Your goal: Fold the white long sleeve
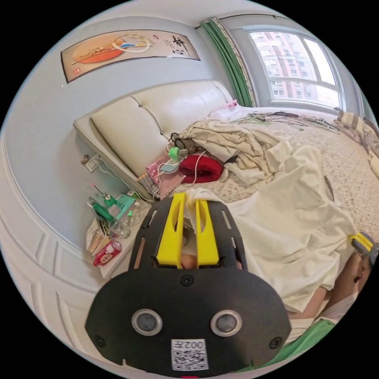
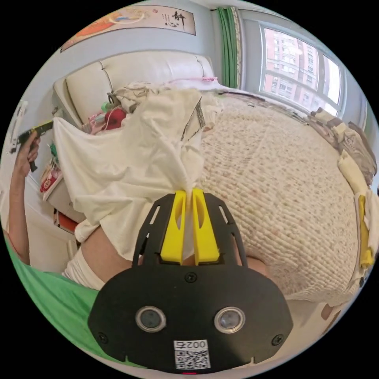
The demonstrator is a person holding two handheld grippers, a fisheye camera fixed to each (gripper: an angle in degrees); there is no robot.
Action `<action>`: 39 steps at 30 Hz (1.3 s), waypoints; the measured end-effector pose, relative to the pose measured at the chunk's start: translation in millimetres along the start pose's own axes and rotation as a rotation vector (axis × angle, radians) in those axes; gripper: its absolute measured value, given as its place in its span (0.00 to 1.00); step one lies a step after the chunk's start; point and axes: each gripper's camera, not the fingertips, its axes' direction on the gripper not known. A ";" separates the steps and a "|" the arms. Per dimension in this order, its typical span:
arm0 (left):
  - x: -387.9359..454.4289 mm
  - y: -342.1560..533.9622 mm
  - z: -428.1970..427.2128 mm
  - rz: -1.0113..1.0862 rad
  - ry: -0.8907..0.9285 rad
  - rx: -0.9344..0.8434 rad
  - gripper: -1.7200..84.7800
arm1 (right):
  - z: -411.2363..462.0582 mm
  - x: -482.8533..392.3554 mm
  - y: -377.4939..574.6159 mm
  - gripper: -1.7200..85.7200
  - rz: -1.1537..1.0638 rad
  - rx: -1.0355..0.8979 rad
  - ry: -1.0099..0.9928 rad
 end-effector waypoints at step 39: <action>-97.5 -53.6 41.0 -0.118 0.885 0.127 0.05 | -133.3 39.9 7.5 0.16 -0.164 -0.051 0.475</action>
